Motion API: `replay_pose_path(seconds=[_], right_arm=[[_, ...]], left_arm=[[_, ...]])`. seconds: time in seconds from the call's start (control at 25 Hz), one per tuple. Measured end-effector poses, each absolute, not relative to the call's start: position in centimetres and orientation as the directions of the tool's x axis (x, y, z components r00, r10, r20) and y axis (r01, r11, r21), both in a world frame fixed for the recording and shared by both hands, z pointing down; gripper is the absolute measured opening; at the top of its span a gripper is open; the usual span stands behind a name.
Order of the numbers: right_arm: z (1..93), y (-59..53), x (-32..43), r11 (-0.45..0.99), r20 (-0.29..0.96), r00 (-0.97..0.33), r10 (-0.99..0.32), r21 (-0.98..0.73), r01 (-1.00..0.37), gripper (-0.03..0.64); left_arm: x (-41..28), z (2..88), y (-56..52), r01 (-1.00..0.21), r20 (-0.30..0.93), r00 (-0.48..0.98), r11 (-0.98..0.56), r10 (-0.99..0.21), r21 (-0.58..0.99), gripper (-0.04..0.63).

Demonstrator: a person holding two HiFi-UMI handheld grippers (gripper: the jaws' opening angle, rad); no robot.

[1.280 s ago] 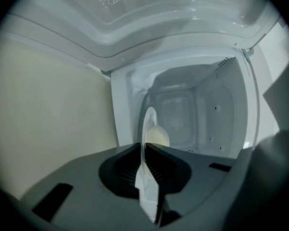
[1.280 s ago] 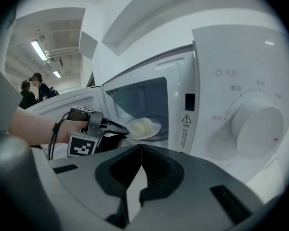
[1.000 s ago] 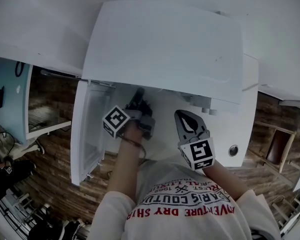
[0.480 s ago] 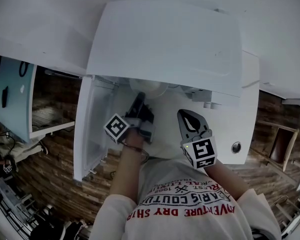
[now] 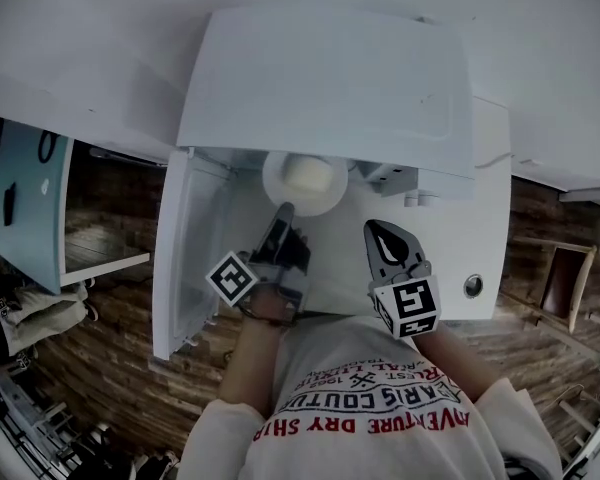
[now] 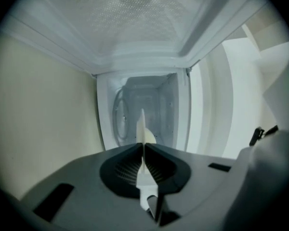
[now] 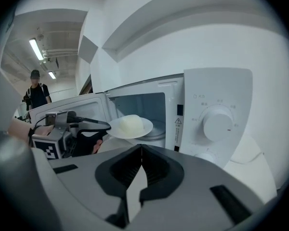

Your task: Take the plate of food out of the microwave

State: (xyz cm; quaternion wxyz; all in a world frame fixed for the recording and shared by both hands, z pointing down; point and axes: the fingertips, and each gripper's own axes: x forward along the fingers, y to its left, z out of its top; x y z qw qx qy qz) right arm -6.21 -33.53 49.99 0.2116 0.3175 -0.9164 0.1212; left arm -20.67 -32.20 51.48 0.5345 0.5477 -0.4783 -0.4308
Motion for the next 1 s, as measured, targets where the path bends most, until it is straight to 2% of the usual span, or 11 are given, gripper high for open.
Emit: replay_pose_path(seconds=[0.36,0.64,1.0], right_arm=[[47.9,-33.1,-4.4,0.700,0.421,-0.654,-0.629,-0.062,-0.712,0.011],[44.2,-32.2,-4.6,0.656,0.321,-0.631,-0.706,-0.040,-0.754,0.011],[41.9,-31.0,-5.7,0.652,0.254,-0.638,-0.727,-0.038,-0.758,0.011]], left_arm=[[-18.9,48.3,-27.9,-0.061,-0.004,0.280,-0.022,-0.960,0.998,0.018],[-19.3,44.4,-24.9,-0.066,-0.078,0.323,-0.104,-0.943,0.992,0.021],[-20.1,42.3,-23.8,-0.066,-0.114,0.326,-0.143,-0.938,0.988,0.020]])
